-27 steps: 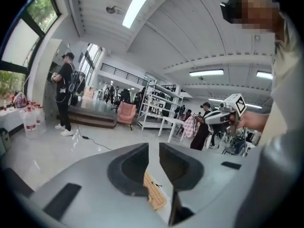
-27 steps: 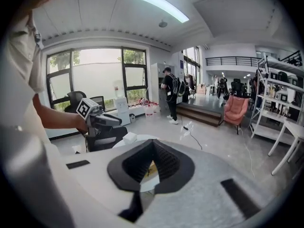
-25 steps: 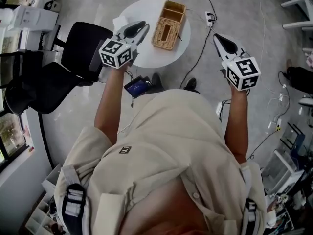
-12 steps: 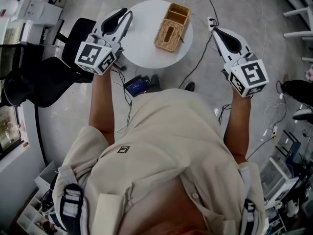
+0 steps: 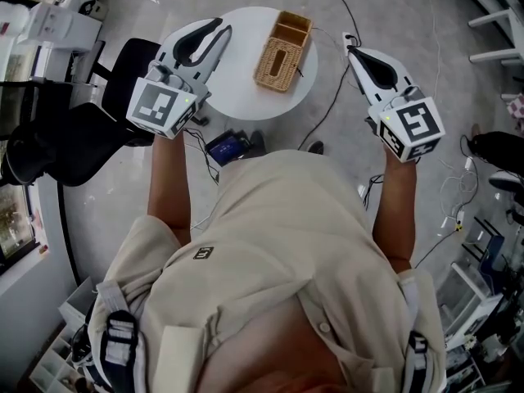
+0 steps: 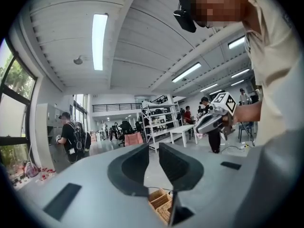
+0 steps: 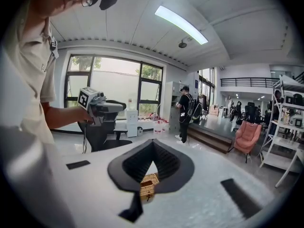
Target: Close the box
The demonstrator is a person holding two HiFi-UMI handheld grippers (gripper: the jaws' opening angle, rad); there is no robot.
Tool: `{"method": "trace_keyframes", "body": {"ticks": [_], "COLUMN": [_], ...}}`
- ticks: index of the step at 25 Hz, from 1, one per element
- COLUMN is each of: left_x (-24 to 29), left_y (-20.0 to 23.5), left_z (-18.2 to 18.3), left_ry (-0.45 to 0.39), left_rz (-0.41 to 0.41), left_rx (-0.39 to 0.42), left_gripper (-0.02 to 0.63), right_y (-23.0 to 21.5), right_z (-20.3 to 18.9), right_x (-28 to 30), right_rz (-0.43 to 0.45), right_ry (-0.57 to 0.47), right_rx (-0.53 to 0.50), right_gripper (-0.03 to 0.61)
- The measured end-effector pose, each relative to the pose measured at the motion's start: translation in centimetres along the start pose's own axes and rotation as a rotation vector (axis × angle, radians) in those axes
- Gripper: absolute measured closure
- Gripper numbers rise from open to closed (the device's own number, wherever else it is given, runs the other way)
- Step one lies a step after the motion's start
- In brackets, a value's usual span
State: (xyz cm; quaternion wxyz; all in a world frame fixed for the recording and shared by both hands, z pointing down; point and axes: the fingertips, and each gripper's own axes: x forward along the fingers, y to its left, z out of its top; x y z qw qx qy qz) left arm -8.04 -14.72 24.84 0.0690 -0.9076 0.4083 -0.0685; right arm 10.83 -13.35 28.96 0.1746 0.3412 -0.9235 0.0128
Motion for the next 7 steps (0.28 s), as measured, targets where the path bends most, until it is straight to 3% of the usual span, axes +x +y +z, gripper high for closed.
{"method": "trace_keyframes", "body": {"ticks": [7], "left_x": [1.1], "left_y": [-0.8], "left_z": [0.0], "left_ry": [-0.001], "left_rz": [-0.01], "left_rx": [-0.014], "left_gripper": [0.551], "right_y": [-1.2], "right_z": [-0.7], "right_x": [-0.6], "right_rz": [0.0], "right_ry": [0.014], "right_rx": [0.008], "right_gripper": [0.588]}}
